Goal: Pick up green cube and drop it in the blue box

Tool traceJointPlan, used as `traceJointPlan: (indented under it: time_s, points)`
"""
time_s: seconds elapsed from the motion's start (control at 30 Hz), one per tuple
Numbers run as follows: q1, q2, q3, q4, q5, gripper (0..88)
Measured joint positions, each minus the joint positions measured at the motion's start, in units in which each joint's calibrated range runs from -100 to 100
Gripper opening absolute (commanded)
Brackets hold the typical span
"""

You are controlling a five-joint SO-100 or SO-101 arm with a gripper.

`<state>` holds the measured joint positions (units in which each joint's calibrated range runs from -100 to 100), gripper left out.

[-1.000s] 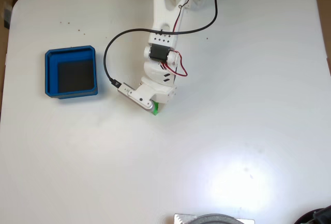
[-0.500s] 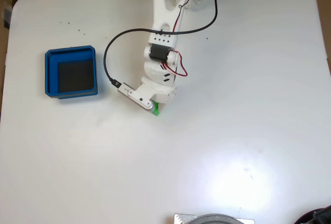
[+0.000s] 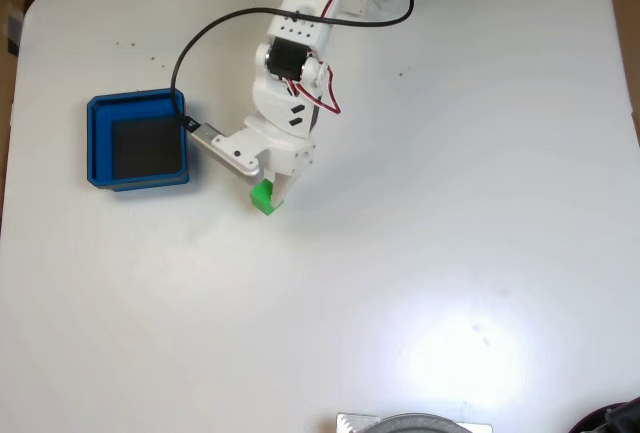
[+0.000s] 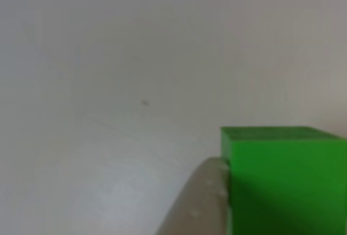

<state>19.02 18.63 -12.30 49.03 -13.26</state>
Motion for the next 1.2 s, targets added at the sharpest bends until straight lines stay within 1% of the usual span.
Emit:
traceJointPlan:
  time_s: [0.13, 0.4, 0.57, 1.2]
  points:
    - [1.6, -2.8, 0.0, 0.0, 1.7, 1.8]
    - [4.3, -4.8, 0.0, 0.0, 8.8, 1.8]
    - [7.0, -4.8, 0.0, 0.0, 11.9, 1.8]
    - [20.5, -4.8, 0.0, 0.0, 12.4, 1.8]
